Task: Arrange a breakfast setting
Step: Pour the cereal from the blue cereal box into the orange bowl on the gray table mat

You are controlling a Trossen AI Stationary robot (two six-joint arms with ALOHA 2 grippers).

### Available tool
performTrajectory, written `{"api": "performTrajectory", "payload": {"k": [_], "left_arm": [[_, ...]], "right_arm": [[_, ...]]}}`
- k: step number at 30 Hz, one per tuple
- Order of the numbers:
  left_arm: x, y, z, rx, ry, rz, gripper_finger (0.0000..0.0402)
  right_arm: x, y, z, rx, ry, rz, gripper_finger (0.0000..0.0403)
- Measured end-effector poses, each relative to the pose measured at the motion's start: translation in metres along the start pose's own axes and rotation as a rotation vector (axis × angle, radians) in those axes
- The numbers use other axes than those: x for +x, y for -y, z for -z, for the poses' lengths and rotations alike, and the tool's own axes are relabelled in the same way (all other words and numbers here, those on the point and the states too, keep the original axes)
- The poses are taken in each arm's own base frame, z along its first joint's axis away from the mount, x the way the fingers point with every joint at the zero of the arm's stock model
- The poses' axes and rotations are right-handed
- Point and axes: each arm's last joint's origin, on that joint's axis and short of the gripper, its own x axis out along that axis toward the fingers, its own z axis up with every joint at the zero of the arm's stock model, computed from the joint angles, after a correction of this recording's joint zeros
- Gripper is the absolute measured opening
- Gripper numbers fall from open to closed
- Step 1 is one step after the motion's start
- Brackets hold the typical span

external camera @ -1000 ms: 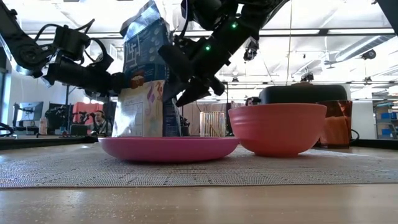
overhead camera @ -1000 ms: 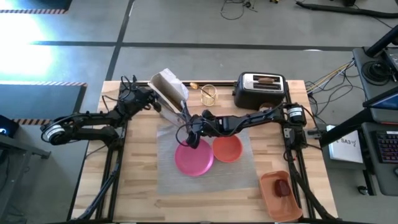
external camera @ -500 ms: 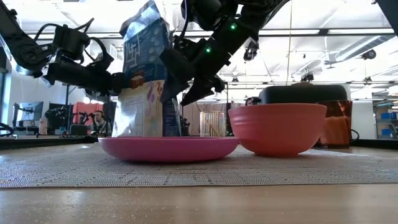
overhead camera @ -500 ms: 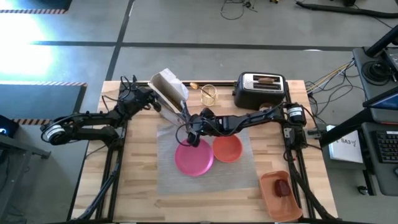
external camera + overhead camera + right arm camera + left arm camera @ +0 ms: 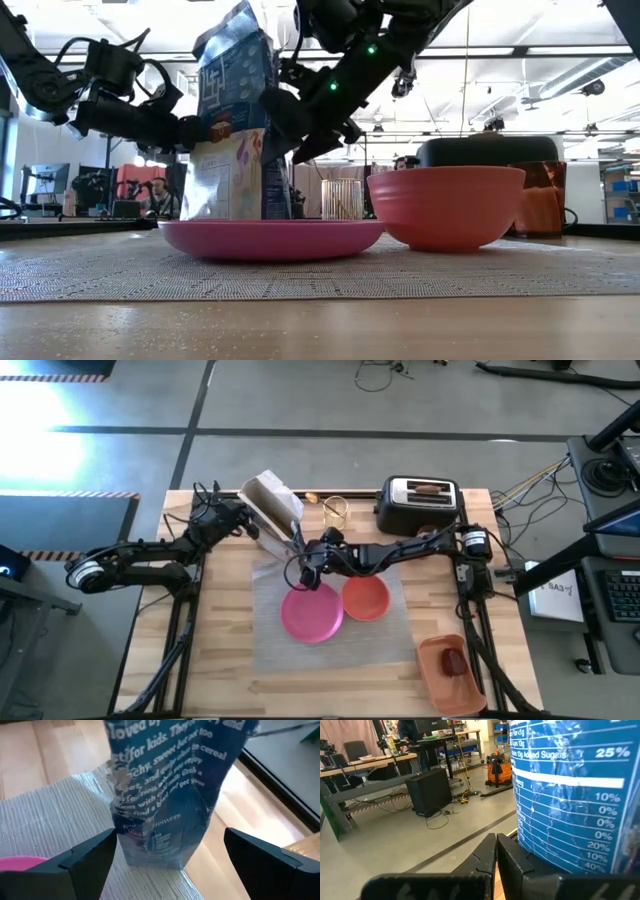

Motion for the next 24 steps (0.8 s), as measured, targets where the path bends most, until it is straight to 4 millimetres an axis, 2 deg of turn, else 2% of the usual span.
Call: {"api": "performTrajectory", "payload": {"k": [9, 24], "left_arm": [[0.0, 0.0, 0.0, -0.03, 0.0, 0.001, 0.0], [0.0, 0.0, 0.0, -0.054, -0.001, 0.001, 0.0]], "right_arm": [[0.008, 0.004, 0.022, 0.031, 0.111, -0.018, 0.0359], [0.008, 0.016, 0.033, 0.078, 0.394, -0.162, 0.0359]]}}
